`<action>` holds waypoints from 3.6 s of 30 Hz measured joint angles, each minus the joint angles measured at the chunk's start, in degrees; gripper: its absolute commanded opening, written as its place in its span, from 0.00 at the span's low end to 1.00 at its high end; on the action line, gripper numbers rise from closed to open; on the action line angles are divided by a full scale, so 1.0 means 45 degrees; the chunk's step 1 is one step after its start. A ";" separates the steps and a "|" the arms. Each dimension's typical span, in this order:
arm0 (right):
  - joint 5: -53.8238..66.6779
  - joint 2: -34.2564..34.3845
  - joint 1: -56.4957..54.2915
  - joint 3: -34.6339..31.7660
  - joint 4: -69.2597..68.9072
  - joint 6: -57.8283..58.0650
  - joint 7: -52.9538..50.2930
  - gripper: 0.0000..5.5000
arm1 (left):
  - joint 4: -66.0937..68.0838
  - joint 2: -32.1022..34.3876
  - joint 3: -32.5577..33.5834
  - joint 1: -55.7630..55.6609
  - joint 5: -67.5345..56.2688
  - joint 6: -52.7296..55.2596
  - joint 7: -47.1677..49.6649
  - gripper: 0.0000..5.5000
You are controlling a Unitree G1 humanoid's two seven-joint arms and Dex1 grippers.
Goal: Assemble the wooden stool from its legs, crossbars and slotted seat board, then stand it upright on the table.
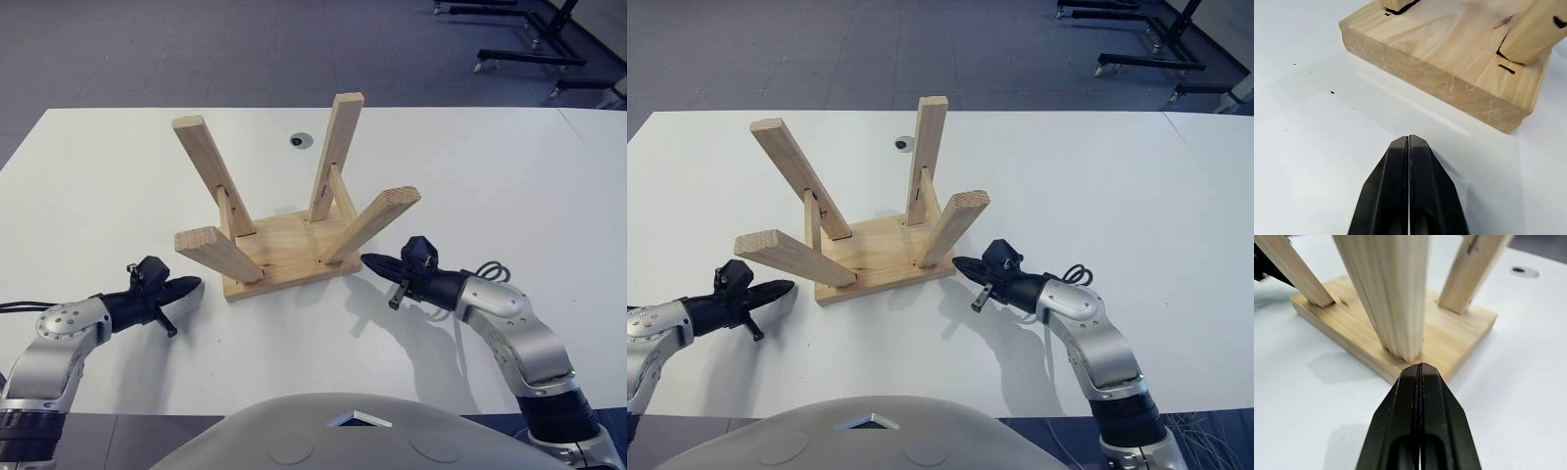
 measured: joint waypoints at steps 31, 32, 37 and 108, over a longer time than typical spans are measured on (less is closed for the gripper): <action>-0.1543 0.1888 -0.1076 0.1191 0.3950 -0.3181 -0.0734 0.00 | -0.1539 -0.0075 -0.1150 0.0247 0.0624 0.0620 0.0020 0.01; -0.1545 0.1827 -0.1057 0.1213 0.3949 -0.3181 -0.0685 0.00 | -0.1538 -0.0076 -0.1170 0.0222 0.0648 0.0620 0.0050 0.01; -0.1562 0.1506 -0.0846 0.1245 0.3812 -0.3131 -0.0510 0.00 | -0.1442 -0.0077 -0.1307 0.0137 0.0692 0.0463 0.0091 0.01; 0.0833 -0.2713 -0.1394 -0.1266 -0.1213 0.0459 0.1931 0.00 | -0.2725 -0.0407 0.2120 -0.0927 -0.5864 0.3263 -0.0977 0.01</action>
